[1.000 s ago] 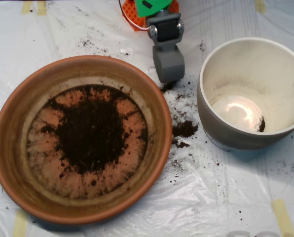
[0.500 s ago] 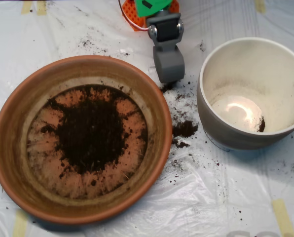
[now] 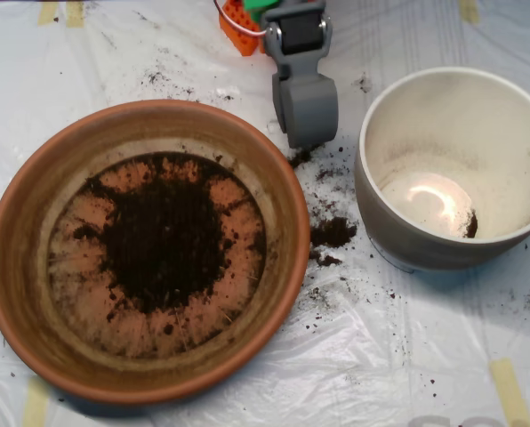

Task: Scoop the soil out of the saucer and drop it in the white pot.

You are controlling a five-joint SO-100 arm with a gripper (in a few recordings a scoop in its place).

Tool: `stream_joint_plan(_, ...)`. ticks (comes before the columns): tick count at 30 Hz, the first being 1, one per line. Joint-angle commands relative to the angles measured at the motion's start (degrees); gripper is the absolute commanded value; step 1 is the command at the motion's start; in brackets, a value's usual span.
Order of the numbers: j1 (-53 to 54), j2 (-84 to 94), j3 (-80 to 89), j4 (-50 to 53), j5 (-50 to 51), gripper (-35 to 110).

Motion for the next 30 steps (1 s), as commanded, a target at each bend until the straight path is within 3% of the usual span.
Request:
stream_joint_plan(1,-2.37,3.08,-9.05,1.76,-1.49,12)
stream_joint_plan(11,3.25,-17.23,-31.64,3.34,-2.46,16)
stream_joint_plan(24,22.06,-34.19,-33.13,-1.23,0.53,32)
stream_joint_plan(30,24.52,-37.44,-31.55,-2.37,-1.05,37)
